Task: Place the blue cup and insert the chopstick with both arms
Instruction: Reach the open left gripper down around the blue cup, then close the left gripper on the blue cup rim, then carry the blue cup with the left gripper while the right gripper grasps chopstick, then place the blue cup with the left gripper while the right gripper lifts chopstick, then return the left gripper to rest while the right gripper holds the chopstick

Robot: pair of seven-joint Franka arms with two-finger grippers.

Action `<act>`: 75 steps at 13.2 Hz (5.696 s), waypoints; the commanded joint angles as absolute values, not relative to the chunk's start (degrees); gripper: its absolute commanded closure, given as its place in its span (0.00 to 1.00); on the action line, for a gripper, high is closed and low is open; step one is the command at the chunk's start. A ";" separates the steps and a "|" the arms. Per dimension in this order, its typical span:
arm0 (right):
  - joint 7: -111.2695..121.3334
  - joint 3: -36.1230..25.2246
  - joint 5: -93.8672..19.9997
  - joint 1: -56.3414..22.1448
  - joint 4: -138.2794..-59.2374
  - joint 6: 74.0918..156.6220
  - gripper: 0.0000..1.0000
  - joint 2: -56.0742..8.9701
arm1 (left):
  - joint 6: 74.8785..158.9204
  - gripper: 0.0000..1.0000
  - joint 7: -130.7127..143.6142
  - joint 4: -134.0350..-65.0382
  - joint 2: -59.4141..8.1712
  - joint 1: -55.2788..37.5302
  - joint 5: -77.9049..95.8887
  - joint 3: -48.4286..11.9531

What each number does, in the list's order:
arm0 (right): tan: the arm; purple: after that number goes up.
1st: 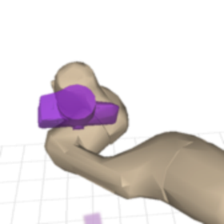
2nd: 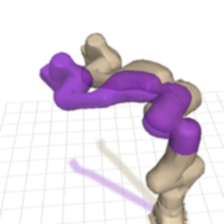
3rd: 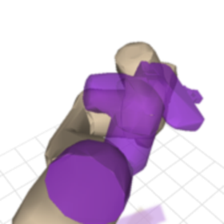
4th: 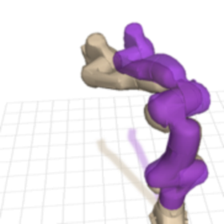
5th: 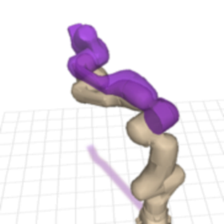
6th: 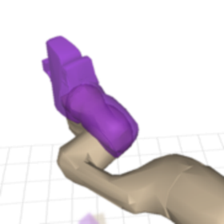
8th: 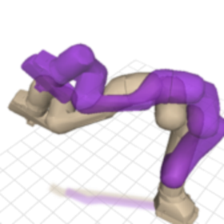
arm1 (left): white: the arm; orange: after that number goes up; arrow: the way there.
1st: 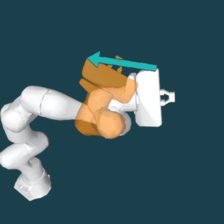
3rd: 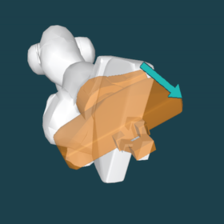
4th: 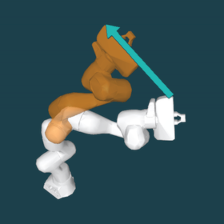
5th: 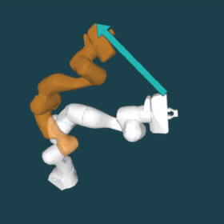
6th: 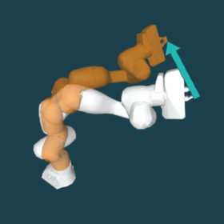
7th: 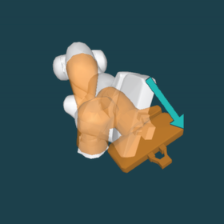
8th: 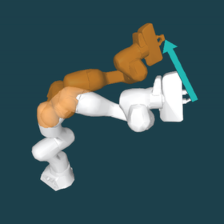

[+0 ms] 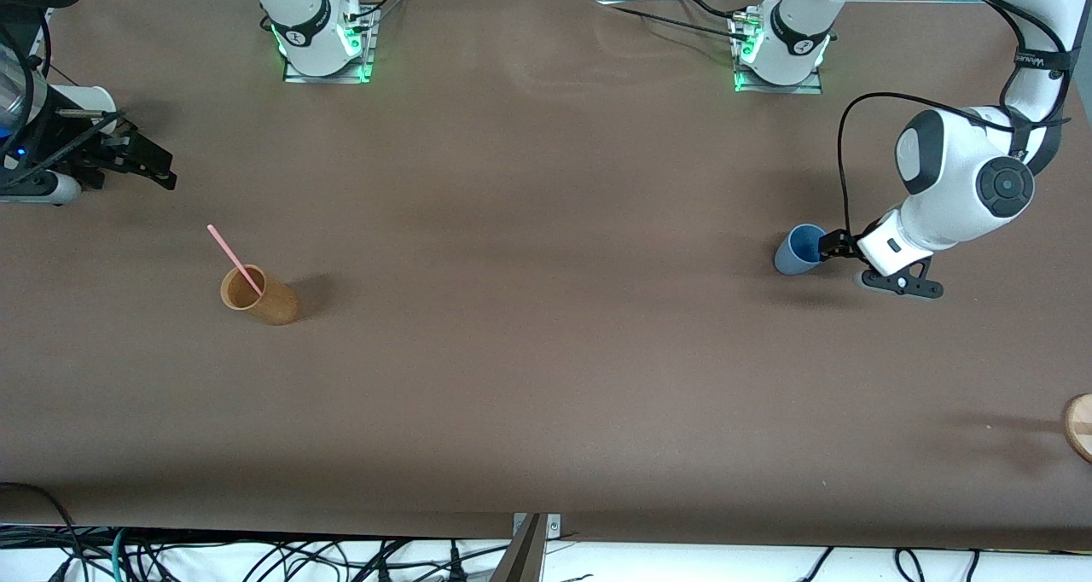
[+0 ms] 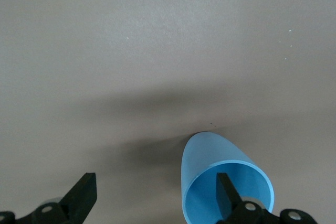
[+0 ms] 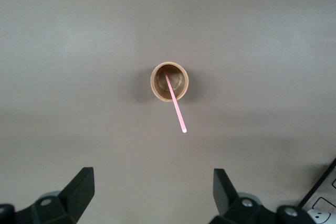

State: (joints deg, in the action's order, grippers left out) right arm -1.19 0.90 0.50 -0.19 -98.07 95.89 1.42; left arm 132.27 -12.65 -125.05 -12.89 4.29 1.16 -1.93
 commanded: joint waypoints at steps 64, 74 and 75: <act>8.35 0.62 3.87 0.88 -79.28 78.31 0.41 -36.65 | 110.41 0.00 40.37 -70.21 -31.93 -33.95 8.00 2.64; 8.09 0.70 2.11 0.79 -78.23 77.43 1.00 -37.09 | 86.59 0.00 12.05 -75.23 -14.87 -3.38 8.09 -0.77; 8.09 0.70 2.11 0.79 -77.70 76.82 1.00 -37.09 | 85.35 0.00 10.65 -76.19 -13.64 -0.12 7.91 -2.53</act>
State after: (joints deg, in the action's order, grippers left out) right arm 7.33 0.49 2.87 0.51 -80.55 78.99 -36.27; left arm 86.54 13.55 -71.32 -18.15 -5.83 7.26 1.09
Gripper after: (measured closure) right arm 0.916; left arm 0.000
